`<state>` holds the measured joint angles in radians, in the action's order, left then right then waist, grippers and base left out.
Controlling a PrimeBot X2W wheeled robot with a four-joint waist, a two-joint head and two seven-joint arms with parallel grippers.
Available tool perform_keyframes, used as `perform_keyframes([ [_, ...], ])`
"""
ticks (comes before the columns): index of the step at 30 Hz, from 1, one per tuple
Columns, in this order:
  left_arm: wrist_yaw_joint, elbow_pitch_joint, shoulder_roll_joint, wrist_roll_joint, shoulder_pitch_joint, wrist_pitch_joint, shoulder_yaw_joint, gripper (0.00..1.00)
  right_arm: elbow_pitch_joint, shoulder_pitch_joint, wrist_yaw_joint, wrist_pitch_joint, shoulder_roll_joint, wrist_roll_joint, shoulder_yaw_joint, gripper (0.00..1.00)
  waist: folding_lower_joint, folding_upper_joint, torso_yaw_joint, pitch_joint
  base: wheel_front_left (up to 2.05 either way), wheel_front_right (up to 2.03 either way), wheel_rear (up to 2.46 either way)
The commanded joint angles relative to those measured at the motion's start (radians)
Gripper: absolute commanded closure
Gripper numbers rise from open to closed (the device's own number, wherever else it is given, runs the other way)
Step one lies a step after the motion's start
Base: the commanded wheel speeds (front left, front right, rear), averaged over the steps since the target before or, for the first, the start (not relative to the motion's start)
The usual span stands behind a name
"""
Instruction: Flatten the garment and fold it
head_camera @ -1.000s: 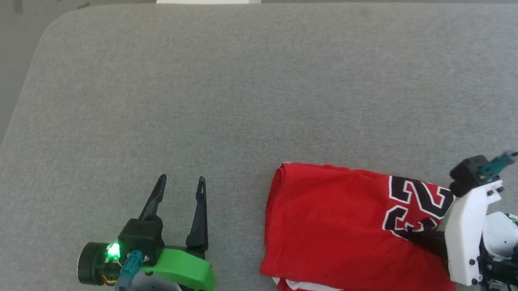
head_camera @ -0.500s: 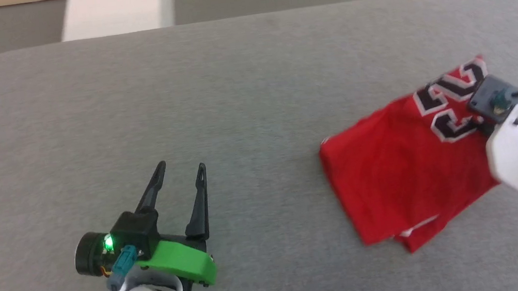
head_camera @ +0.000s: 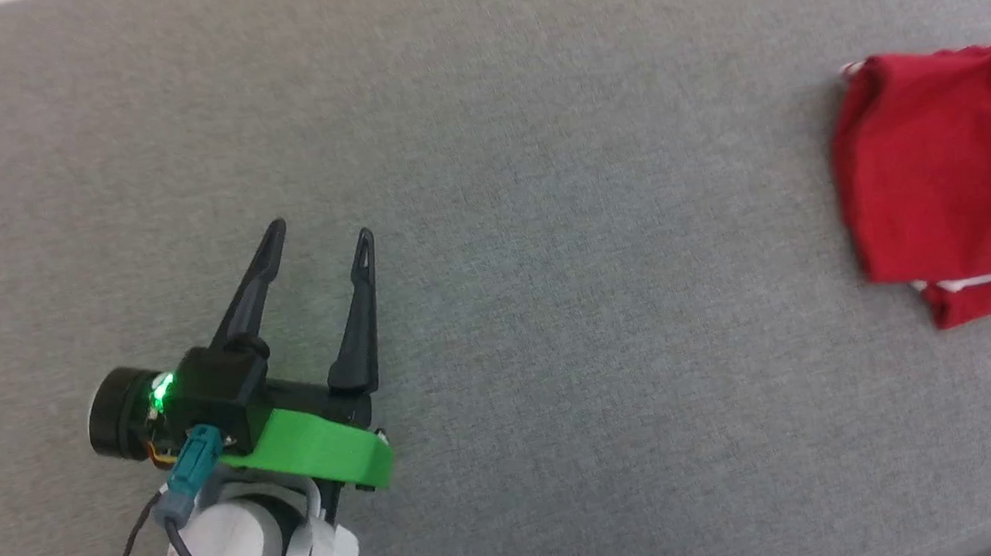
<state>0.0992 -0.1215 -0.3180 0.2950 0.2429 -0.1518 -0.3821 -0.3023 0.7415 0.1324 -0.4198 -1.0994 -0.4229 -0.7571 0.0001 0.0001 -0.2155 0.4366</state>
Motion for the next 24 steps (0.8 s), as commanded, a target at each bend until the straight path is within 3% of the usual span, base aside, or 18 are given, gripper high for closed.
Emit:
perform_keyframes([
  [1, 0.003, -0.017, -0.011, -0.008, 0.022, 0.007, -0.003, 0.00, -0.042, 0.019, -0.002, 0.032, 0.000, 0.015, 0.017, 1.00, -0.0001, -0.0001, -0.047, 0.103, 0.00, 0.00, 0.00],
  [9, 0.002, -0.079, -0.033, -0.026, 0.051, 0.039, -0.011, 0.00, -0.306, 0.022, -0.002, 0.209, 0.024, 0.110, 0.140, 1.00, -0.0001, -0.0001, -0.004, 0.171, 0.00, 0.00, 0.00],
  [18, 0.006, -0.093, -0.041, -0.029, 0.055, 0.042, -0.016, 0.00, -0.477, 0.042, -0.002, 0.319, 0.090, 0.201, 0.261, 1.00, -0.0001, -0.0001, 0.031, 0.188, 0.00, 0.00, 0.00],
  [19, 0.007, -0.090, -0.040, -0.028, 0.055, 0.040, -0.017, 0.00, -0.490, 0.044, -0.002, 0.329, 0.096, 0.205, 0.268, 0.62, -0.0001, -0.0001, 0.034, 0.185, 0.00, 0.00, 0.00],
  [20, 0.008, -0.086, -0.039, -0.027, 0.054, 0.037, -0.017, 0.00, -0.505, 0.047, -0.002, 0.333, 0.106, 0.211, 0.278, 0.00, -0.0001, -0.0001, 0.036, 0.178, 0.00, 0.00, 0.00],
  [24, 0.010, -0.059, -0.030, -0.018, 0.049, 0.021, -0.018, 0.00, -0.521, 0.052, -0.002, 0.345, 0.121, 0.236, 0.288, 0.00, -0.0001, -0.0001, 0.042, 0.130, 0.00, 0.00, 0.00],
])
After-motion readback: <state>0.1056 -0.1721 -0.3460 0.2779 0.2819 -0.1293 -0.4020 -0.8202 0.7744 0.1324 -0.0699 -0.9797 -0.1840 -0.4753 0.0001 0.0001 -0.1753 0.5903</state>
